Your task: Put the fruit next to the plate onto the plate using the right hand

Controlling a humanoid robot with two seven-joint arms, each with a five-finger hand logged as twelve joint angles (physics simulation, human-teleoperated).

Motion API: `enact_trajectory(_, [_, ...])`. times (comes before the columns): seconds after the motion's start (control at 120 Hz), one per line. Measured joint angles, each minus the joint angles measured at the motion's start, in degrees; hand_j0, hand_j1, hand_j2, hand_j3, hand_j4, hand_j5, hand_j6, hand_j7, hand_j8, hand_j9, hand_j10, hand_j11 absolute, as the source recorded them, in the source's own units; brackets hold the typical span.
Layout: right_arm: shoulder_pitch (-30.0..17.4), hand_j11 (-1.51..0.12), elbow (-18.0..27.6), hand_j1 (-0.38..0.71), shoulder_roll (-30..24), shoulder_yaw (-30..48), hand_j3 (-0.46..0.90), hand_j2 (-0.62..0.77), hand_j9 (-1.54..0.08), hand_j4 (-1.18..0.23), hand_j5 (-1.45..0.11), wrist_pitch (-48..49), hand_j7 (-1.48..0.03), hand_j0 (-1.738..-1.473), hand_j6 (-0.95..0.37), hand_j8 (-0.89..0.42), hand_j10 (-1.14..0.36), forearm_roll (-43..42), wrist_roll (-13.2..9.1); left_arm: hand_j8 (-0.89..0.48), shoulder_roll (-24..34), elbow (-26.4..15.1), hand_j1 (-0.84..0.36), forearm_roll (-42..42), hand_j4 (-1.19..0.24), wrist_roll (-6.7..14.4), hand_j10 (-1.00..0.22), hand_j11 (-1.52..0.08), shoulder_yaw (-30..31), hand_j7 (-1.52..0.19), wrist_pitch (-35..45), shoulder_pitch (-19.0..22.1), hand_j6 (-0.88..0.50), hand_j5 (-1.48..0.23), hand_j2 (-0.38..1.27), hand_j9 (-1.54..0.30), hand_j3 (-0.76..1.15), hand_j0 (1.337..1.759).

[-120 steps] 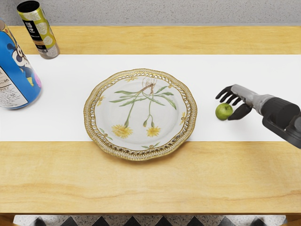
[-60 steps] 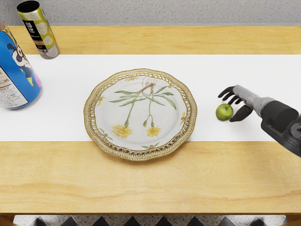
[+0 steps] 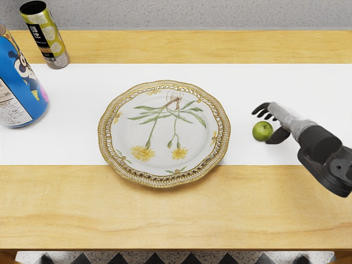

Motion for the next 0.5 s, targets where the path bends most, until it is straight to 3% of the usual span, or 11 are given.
enact_trajectory(0.217, [-0.4,-0.53,0.5,0.13,0.0,-1.9,0.00,-0.08,-0.53,-0.41,-0.53,-3.2,-0.53,-1.658,-0.41,-0.41,-0.41,-1.2,-0.7,-0.24,0.0,0.0,0.06,0.0,-0.24,0.0,-0.24,-0.32,0.0,-0.32,0.0,0.0,-0.24,-0.32,0.05,-0.32,0.00,1.658])
enact_trajectory(0.5, [-0.3,-0.55,-3.3,0.15,2.8,-2.1,0.00,-0.08,-0.55,-0.42,-0.55,-3.6,-0.55,-1.658,-0.43,-0.43,-0.42,-1.3,-0.8,-0.25,0.0,0.0,0.06,0.0,-0.25,0.0,-0.24,-0.32,0.0,-0.32,0.0,0.0,-0.25,-0.32,0.05,-0.32,0.00,1.658])
